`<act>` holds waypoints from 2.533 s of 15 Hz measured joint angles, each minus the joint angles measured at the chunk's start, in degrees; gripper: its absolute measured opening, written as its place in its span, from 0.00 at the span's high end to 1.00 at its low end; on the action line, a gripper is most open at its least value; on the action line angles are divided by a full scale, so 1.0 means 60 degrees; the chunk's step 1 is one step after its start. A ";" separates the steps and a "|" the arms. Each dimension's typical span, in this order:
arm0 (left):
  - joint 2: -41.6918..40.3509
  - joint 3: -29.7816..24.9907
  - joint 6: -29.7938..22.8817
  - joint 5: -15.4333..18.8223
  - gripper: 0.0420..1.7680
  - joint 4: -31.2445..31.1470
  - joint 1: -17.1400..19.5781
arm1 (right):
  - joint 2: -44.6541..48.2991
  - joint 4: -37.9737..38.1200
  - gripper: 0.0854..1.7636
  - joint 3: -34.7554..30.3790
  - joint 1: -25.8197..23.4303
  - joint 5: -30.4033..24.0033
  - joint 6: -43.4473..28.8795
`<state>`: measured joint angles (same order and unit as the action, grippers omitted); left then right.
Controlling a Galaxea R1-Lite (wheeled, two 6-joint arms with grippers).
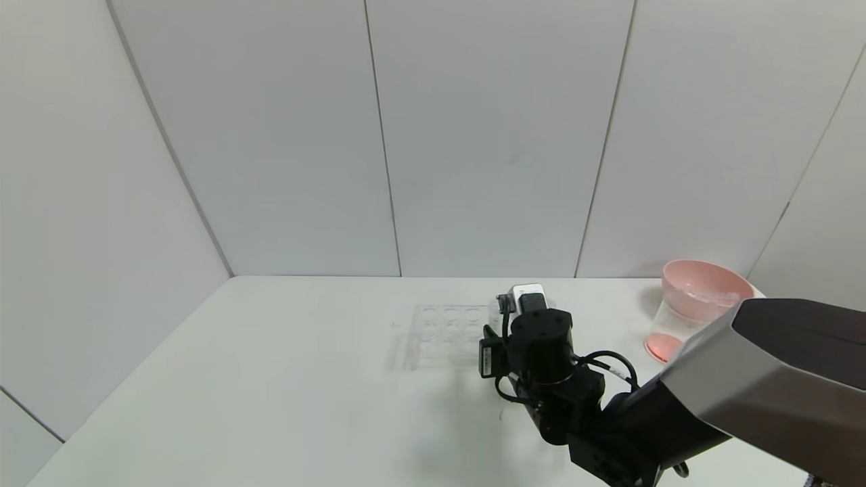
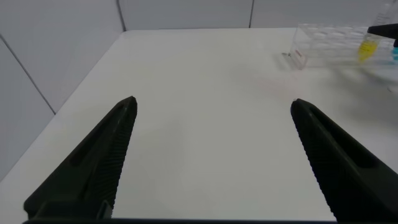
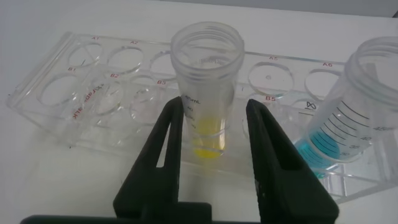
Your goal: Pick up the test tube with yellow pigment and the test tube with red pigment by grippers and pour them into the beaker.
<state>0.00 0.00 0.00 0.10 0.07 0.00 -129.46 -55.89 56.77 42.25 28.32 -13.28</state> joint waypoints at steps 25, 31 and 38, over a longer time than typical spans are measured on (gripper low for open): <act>0.0004 0.0000 0.0000 0.0000 0.00 0.0000 0.0000 | 0.3450 0.0380 0.74 -0.0333 -0.0386 -0.0041 0.1178; 0.0004 0.0000 0.0000 0.0000 0.00 0.0000 0.0000 | 0.5006 0.0321 0.74 -0.2107 -0.3635 -0.1506 0.2190; 0.0004 0.0000 0.0000 0.0000 0.00 -0.0004 0.0000 | 0.5264 0.0124 0.74 -0.2619 -0.8919 -0.5813 0.4964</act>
<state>0.02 0.00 0.00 0.10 0.05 0.00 -97.88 -55.15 41.06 -11.26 -6.56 16.51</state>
